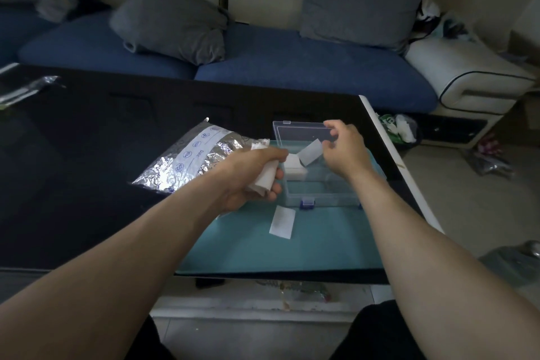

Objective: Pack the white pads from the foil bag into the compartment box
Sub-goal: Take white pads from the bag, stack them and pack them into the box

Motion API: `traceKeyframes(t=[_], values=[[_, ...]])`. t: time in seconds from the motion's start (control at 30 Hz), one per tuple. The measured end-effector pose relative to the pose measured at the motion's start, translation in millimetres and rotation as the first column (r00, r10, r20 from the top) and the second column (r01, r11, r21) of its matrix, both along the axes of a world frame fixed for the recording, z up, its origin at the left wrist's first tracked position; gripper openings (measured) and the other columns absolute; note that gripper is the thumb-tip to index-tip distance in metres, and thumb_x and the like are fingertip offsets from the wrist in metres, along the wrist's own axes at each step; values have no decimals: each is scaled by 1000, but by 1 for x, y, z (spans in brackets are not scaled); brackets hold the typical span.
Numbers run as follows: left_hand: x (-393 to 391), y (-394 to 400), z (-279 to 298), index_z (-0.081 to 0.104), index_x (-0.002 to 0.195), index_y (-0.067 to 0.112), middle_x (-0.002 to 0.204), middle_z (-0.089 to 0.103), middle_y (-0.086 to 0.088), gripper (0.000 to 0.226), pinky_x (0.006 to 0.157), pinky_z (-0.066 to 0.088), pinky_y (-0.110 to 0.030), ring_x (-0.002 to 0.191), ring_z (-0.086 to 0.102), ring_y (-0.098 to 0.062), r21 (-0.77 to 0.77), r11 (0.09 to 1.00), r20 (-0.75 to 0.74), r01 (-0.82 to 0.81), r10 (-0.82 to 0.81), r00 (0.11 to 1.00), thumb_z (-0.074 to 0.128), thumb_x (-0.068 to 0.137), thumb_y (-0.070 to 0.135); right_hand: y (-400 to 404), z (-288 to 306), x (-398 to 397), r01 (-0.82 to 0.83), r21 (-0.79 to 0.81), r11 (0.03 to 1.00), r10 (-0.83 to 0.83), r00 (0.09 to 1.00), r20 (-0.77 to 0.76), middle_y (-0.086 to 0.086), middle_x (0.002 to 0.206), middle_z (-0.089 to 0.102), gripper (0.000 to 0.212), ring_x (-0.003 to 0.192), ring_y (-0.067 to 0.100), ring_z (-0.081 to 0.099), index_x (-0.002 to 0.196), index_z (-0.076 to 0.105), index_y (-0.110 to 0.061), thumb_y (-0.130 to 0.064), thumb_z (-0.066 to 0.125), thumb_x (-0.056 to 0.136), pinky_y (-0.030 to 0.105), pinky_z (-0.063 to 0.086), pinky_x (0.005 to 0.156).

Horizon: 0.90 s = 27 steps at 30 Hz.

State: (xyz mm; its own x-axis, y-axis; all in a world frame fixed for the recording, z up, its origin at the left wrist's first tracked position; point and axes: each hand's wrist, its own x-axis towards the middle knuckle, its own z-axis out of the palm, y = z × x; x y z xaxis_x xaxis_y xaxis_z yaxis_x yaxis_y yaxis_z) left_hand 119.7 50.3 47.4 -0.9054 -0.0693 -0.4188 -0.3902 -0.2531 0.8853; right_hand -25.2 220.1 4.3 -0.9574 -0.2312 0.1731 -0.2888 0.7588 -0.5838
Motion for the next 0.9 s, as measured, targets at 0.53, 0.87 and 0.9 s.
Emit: traceKeyframes(t=[0.53, 0.87, 0.9], values=[[-4, -2, 5, 57, 111, 8, 65, 54, -6, 54, 39, 37, -18, 43, 48, -17, 160, 982, 95, 99, -115, 989, 34, 101, 56, 18, 54, 32, -145, -784, 603, 390, 912, 131, -2, 83, 72, 9, 67, 10, 67, 94, 73, -18, -16, 71, 86, 24, 58, 64], [4, 11, 14, 68, 103, 7, 86, 66, -16, 54, 67, 59, -34, 74, 66, -28, 331, 920, -24, 211, -215, 976, 50, 94, 57, -9, 60, 84, -392, -487, 780, 472, 880, 47, -2, 75, 74, 40, 64, 4, 66, 100, 70, -17, -16, 92, 67, 17, 51, 59], [4, 13, 14, 68, 100, 11, 80, 64, -12, 44, 63, 58, -30, 69, 65, -23, 289, 938, -28, 194, -194, 981, 52, 95, 52, -12, 58, 83, -392, -467, 793, 443, 896, 1, -1, 77, 73, 39, 64, 3, 63, 97, 70, -17, -17, 93, 66, 17, 50, 58]])
